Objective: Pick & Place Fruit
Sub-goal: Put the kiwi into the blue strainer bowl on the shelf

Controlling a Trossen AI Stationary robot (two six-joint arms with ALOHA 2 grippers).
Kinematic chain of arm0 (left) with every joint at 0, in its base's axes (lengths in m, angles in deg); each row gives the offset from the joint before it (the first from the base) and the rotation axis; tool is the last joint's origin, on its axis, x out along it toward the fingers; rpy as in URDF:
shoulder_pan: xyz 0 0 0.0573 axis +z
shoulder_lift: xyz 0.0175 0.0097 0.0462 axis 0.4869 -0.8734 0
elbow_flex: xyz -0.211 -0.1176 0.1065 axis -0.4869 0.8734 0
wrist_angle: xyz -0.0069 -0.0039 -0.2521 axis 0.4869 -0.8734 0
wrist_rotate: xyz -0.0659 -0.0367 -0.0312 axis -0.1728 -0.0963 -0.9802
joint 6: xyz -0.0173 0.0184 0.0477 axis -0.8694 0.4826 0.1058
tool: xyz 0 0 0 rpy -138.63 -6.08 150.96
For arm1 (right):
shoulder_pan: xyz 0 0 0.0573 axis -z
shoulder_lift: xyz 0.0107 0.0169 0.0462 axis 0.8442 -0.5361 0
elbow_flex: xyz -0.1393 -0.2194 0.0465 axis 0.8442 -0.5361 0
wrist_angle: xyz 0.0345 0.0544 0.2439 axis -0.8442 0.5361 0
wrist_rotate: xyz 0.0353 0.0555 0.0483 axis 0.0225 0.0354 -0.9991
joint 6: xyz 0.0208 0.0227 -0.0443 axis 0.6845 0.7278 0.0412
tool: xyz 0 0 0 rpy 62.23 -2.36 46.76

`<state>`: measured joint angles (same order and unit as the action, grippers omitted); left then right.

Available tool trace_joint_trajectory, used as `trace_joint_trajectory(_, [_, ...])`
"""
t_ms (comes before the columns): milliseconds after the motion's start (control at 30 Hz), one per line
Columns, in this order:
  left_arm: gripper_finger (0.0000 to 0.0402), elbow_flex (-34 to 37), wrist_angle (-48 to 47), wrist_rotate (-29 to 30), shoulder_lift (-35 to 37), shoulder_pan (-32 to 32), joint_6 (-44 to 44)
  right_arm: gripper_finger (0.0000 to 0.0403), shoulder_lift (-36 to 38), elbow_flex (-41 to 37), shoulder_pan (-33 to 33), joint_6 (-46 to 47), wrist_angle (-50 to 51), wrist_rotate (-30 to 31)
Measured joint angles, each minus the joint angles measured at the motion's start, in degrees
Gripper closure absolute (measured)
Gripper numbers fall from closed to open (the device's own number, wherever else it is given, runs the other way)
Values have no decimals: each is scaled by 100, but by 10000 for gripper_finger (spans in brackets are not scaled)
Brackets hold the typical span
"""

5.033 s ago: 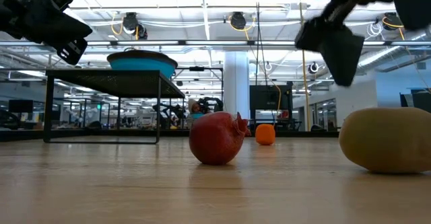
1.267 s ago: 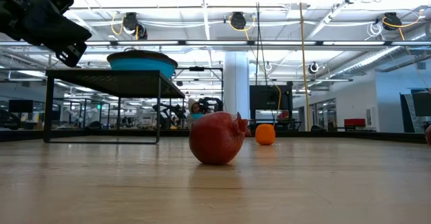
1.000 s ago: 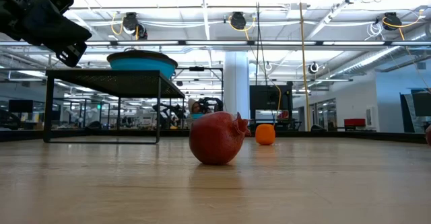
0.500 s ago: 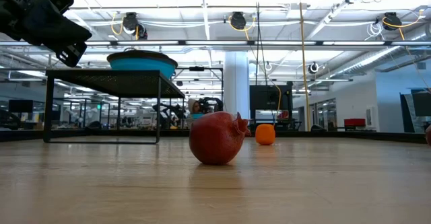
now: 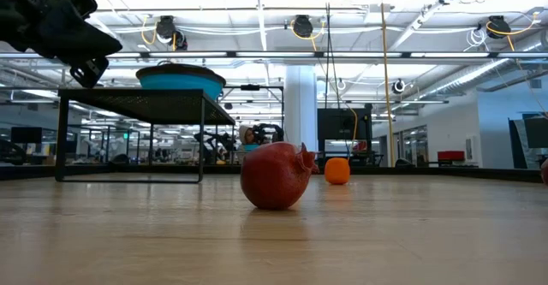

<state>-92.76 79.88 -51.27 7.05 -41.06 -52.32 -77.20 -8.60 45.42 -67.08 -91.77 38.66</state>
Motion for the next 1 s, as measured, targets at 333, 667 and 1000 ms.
trace_joint_trajectory(333, [382,2,546,564,0,0,-423,190,0,0,422,-3521,-7,-19])
trace_joint_trajectory(667, [382,2,2310,1874,-50,2,-1346,190,0,0,698,-5906,-264,-613])
trace_joint_trajectory(1000, [382,-49,4410,2084,-1225,0,-703,190,4,2,817,-6042,-494,-911])
